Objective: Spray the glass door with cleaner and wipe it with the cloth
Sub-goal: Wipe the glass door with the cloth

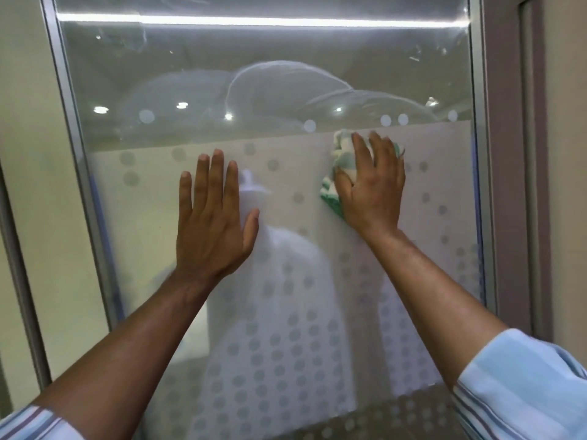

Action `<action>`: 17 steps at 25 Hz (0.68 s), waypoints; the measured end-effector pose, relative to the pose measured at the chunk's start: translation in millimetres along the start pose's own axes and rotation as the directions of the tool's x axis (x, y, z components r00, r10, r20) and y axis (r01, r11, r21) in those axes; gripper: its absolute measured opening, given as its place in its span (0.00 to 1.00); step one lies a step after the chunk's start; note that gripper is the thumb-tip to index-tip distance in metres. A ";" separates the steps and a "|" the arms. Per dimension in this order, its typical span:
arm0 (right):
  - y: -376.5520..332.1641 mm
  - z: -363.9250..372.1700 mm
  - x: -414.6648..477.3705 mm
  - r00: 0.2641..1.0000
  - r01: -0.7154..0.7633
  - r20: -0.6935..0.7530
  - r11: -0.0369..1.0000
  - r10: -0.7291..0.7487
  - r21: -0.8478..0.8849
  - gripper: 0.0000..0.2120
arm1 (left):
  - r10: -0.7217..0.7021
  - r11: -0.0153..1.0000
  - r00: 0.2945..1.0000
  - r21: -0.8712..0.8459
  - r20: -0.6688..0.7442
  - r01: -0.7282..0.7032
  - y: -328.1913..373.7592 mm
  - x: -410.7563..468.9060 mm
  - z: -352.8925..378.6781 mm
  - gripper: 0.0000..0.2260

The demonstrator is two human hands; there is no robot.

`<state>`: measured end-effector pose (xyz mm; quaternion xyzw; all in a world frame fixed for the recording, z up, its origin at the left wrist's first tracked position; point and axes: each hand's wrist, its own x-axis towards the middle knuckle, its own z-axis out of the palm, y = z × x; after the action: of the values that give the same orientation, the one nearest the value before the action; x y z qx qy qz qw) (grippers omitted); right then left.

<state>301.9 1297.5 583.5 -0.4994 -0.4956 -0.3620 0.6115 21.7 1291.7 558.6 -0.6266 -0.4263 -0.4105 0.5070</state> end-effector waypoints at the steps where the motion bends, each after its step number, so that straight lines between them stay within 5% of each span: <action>1: -4.3 1.4 13.6 1.000 -0.024 -0.004 1.000 0.024 0.012 0.30 | 0.000 1.000 1.000 0.013 -0.002 0.000 0.0 -0.2 0.9 0.36; 4: -29.9 5.9 31.7 1.000 0.019 -0.007 1.000 -0.019 0.024 0.34 | 0.003 1.000 1.000 0.031 -0.022 -0.002 0.9 -0.9 3.4 0.36; 10: -36.1 4.0 -1.6 0.881 0.469 0.045 0.882 -0.471 0.048 0.32 | -0.002 1.000 0.999 -0.006 -0.038 0.002 1.2 -1.6 3.9 0.36; 17: 49.9 -6.1 47.4 0.972 0.236 -0.007 0.972 -0.236 -0.022 0.32 | -0.003 1.000 0.998 -0.002 -0.061 0.003 4.2 -1.0 3.4 0.36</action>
<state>361.9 1306.0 616.8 -0.4416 -0.5446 -0.4396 0.5614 25.6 1294.4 556.0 -0.6138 -0.4111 -0.4306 0.5185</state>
